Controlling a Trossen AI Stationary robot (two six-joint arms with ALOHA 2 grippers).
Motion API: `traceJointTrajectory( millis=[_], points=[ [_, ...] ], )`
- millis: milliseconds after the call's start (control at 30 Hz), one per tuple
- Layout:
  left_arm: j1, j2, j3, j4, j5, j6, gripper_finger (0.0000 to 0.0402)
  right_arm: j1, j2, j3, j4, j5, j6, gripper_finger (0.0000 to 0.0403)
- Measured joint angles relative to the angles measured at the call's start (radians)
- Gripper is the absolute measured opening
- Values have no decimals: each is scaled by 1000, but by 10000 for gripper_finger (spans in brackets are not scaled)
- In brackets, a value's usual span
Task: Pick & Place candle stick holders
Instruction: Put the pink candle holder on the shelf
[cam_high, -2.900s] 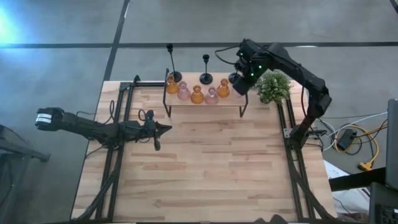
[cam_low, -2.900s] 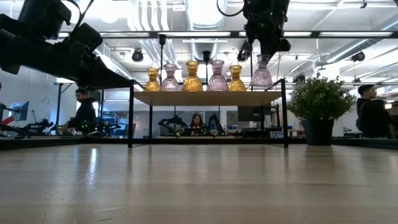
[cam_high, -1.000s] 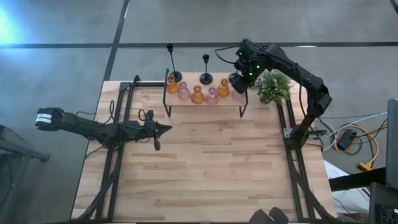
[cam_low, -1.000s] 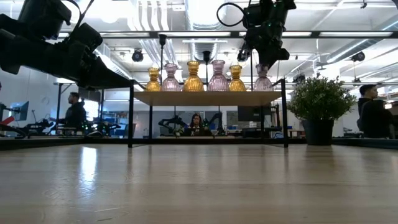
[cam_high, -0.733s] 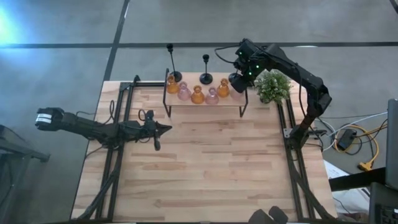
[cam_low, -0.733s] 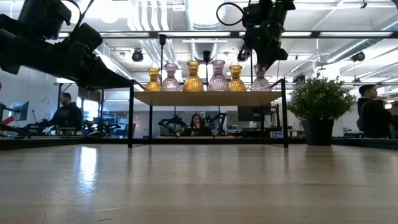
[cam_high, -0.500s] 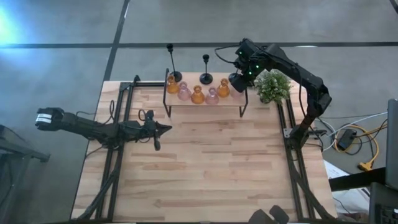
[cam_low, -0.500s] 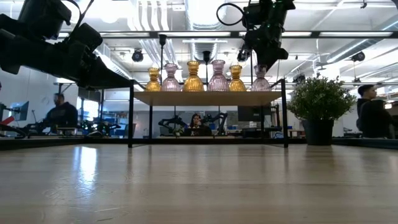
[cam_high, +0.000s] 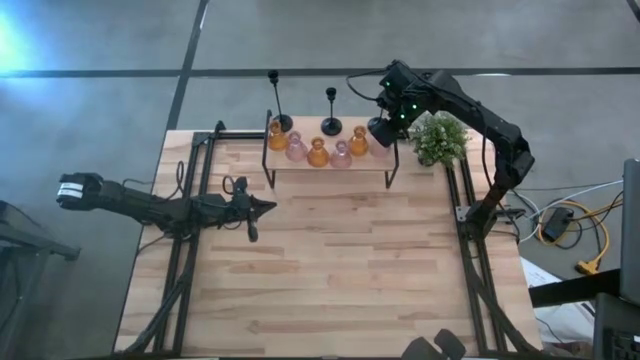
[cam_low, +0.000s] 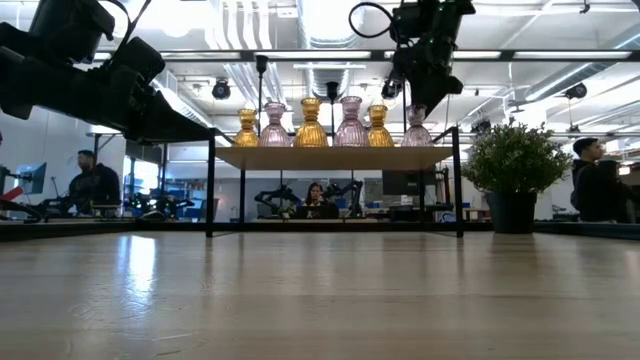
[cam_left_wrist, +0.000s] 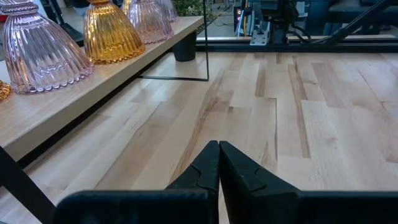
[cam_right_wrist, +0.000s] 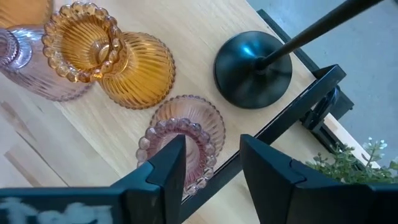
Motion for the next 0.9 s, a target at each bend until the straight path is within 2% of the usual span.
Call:
traceJointTrajectory(
  millis=[300,567,767,900],
  points=[
    [0,0,0,0,0,0,12,0,-42,11,-1,27,-2,148],
    [0,0,0,0,0,0,12,7,-74,99,-1,23,15,144],
    [0,0,0,0,0,0,12,52,-86,215,2,-55,32,125],
    [0,0,0,0,0,0,12,134,-86,267,6,-111,-8,104]
  ],
)
